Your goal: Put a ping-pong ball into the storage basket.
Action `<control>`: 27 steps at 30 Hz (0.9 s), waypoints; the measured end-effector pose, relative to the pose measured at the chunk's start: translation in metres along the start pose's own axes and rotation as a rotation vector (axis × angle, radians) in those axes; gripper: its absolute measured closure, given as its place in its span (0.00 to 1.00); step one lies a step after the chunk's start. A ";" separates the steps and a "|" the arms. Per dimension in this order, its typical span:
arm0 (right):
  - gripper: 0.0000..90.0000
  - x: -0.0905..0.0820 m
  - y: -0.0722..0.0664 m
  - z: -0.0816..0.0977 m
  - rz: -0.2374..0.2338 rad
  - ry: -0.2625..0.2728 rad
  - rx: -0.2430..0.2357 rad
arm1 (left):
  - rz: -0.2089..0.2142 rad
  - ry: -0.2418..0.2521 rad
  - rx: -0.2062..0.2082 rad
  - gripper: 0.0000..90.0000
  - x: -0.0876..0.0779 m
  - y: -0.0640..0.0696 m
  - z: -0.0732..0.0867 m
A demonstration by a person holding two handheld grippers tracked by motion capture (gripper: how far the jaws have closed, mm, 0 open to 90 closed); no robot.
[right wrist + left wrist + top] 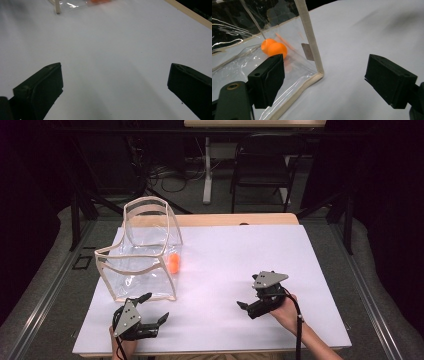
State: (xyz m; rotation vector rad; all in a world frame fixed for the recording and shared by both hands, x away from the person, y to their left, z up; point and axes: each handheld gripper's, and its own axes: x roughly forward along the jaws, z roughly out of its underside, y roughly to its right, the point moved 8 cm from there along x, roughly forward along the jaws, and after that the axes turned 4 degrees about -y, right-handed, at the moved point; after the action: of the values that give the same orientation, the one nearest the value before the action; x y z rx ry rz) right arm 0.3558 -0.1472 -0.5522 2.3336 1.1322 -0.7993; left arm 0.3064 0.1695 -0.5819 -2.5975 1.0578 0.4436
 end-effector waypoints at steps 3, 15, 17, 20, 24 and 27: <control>0.00 -0.002 0.001 0.006 0.005 -0.002 0.010 | 0.001 -0.001 0.000 0.18 0.000 0.000 0.000; 0.00 -0.011 0.004 0.028 0.028 -0.009 0.039 | 0.002 0.000 0.003 0.18 0.000 0.001 0.000; 0.00 -0.012 0.004 0.031 0.035 -0.003 0.048 | 0.002 0.000 0.001 0.18 0.001 0.001 0.000; 0.00 -0.014 0.003 0.038 0.044 -0.007 0.051 | 0.002 -0.001 0.000 0.18 0.001 0.001 0.000; 0.00 -0.015 0.002 0.044 0.048 -0.007 0.058 | 0.003 -0.004 0.002 0.18 0.002 0.001 0.000; 0.00 -0.017 0.002 0.047 0.052 -0.009 0.060 | 0.002 -0.004 0.002 0.18 0.002 0.001 0.000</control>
State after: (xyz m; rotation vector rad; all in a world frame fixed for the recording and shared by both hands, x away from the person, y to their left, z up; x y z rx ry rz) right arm 0.3342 -0.1852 -0.5758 2.3960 1.0527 -0.8346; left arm 0.3066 0.1676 -0.5830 -2.5926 1.0594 0.4472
